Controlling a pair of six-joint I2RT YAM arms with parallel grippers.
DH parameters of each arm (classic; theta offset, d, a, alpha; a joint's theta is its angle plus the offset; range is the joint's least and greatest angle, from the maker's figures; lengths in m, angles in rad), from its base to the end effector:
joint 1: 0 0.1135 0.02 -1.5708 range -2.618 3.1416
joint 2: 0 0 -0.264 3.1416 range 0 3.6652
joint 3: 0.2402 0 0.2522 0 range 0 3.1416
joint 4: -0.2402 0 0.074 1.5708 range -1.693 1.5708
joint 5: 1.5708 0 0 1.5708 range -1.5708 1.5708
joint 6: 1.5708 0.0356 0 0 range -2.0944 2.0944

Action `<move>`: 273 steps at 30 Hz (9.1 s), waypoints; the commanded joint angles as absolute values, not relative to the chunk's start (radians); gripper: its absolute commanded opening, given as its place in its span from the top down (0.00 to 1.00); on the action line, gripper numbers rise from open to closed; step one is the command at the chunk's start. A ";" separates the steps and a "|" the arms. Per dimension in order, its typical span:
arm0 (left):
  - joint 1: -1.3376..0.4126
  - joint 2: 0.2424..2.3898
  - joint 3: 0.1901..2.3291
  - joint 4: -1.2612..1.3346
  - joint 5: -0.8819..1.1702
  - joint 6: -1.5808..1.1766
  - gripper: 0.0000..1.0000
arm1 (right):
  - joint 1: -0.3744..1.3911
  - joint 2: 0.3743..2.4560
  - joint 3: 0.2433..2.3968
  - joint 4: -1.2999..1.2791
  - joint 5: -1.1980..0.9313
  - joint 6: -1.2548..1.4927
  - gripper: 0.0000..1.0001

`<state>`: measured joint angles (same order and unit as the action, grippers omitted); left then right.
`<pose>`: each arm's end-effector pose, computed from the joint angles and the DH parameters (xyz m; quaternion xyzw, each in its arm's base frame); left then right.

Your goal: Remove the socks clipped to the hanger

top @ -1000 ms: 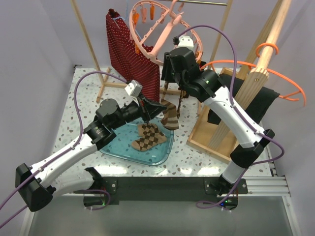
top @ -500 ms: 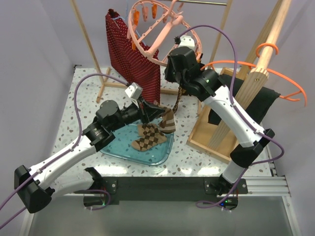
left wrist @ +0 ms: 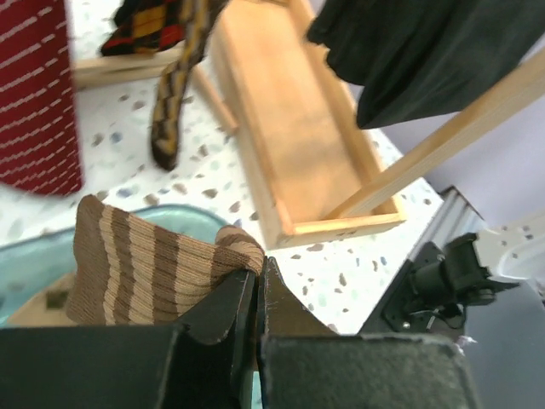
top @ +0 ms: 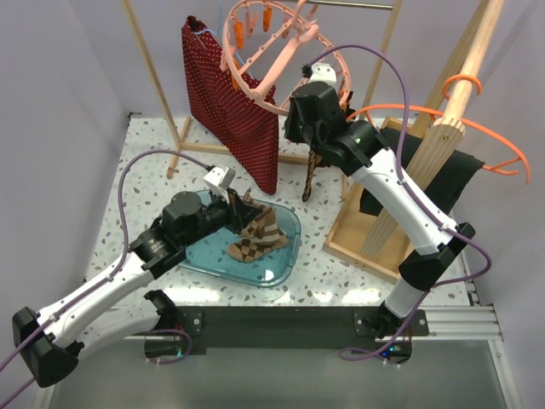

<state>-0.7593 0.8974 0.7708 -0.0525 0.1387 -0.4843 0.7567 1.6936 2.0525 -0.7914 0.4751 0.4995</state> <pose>0.1514 -0.1505 0.3290 0.1490 0.7523 -0.4157 0.4888 0.2704 0.2329 0.4734 0.0208 0.8282 0.1474 0.5403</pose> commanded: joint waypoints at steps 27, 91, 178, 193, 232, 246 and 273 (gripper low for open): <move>-0.755 0.841 0.683 0.004 0.047 -0.500 0.23 | 0.756 1.654 2.022 -0.755 0.428 0.511 1.00; -0.738 1.618 0.928 0.836 0.356 -0.644 1.00 | 0.756 1.599 2.017 -0.870 0.354 0.486 0.45; -0.739 1.161 0.827 0.517 0.402 -0.617 1.00 | 0.709 1.658 2.037 -0.825 0.466 0.474 0.85; -0.739 1.123 0.787 0.459 0.380 -0.601 1.00 | 0.703 1.632 1.996 -0.785 0.443 0.508 1.00; -0.739 0.830 0.643 -0.112 0.031 -0.603 0.47 | 0.698 1.588 1.913 -0.730 0.410 0.543 1.00; -0.742 0.868 0.728 -0.355 -0.250 -0.591 0.43 | 0.696 1.606 1.933 -0.741 0.396 0.532 1.00; -0.749 1.354 0.712 0.798 0.127 -0.546 0.36 | 0.696 1.611 1.962 -0.749 0.348 0.526 1.00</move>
<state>-0.7464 1.1938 0.6388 0.3962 0.0605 -0.5564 0.6979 1.6276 1.9297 -0.7410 0.3801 0.5308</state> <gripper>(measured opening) 0.697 0.309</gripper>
